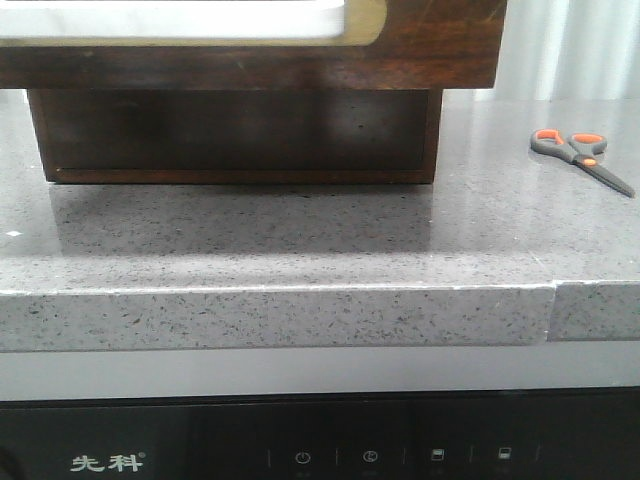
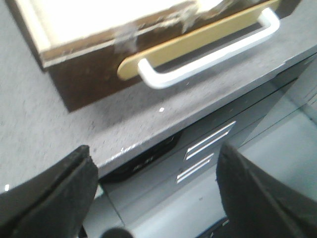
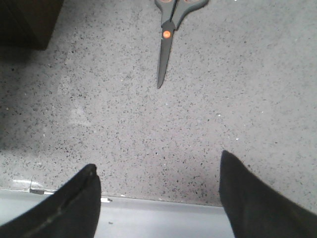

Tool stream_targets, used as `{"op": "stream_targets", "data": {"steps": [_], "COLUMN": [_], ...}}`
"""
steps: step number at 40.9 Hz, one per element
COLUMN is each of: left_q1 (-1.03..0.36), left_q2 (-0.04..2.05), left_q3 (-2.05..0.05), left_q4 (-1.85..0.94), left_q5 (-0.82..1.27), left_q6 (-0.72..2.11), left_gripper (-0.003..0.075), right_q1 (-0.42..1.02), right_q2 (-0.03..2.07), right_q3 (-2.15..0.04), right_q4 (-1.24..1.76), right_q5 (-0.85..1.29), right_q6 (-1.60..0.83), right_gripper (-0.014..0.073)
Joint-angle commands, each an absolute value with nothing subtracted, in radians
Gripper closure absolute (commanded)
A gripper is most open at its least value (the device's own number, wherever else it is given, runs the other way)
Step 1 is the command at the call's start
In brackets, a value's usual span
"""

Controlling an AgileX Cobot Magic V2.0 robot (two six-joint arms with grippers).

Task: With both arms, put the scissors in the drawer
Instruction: 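Grasp the white drawer handle with the left gripper and pull the drawer open, then lower the right gripper onto the orange-handled scissors and close on them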

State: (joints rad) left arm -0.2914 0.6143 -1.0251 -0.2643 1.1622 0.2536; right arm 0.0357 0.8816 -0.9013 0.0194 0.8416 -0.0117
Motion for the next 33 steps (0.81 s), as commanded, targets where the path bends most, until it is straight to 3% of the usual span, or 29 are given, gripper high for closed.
{"op": "stream_targets", "data": {"steps": [1,22,33], "left_q1": [-0.349,-0.666,-0.693], "left_q2": [0.628,0.633,0.633], "left_q3": [-1.091,-1.161,-1.161], "left_q4": [-0.281,-0.236,-0.236], "left_q5": [1.059,0.79,0.712], "left_q6": [0.254,0.257,0.257], "left_gripper": [0.0227,0.0227,0.0227], "right_q1": [0.035,0.035,0.035], "right_q2": [0.919,1.186,1.356], "right_q3": [-0.961,-1.184,-1.319], "right_q4": [0.021,0.019,0.025], "right_q5": [0.809,0.896,0.955], "right_q6": [-0.017,-0.069,-0.085], "right_gripper": [0.0066,0.0066,0.0066]}}
